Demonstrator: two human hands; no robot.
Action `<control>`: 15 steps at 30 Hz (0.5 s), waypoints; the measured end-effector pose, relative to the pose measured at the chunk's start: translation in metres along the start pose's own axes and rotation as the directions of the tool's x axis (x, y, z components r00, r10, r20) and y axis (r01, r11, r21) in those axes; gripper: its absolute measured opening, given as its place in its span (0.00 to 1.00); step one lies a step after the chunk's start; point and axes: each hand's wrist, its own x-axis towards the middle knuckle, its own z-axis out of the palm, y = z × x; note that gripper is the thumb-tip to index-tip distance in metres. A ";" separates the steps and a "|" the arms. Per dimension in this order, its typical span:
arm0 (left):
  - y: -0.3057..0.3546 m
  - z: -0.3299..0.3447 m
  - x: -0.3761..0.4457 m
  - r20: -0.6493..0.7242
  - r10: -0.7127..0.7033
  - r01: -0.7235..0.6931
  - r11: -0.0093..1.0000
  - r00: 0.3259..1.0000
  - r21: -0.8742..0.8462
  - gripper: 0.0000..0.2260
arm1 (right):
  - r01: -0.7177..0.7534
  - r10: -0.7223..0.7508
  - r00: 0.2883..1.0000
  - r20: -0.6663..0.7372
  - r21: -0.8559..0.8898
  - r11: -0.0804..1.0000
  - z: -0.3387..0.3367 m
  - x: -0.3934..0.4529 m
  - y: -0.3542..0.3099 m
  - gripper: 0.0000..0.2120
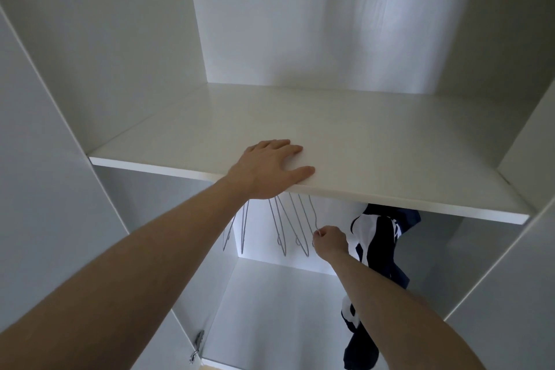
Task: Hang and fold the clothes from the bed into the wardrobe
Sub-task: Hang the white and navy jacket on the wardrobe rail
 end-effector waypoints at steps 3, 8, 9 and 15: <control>0.000 0.000 0.000 0.000 0.003 -0.003 1.000 1.000 -0.003 0.33 | 0.051 -0.042 0.996 -0.081 0.108 0.993 -0.003 -0.008 0.000 0.08; 0.000 0.000 0.001 -0.003 0.008 -0.008 1.000 1.000 0.006 0.33 | 0.167 -0.122 0.973 -0.198 0.227 0.959 -0.025 -0.031 0.000 0.05; 0.000 0.000 0.001 0.000 0.010 -0.010 1.000 1.000 0.009 0.33 | 0.163 -0.120 0.974 -0.194 0.222 0.961 -0.030 -0.035 0.000 0.06; -0.001 0.002 0.002 0.002 0.025 -0.025 0.999 1.000 0.038 0.34 | 0.068 0.002 0.965 -0.263 0.257 0.964 -0.047 -0.053 -0.001 0.10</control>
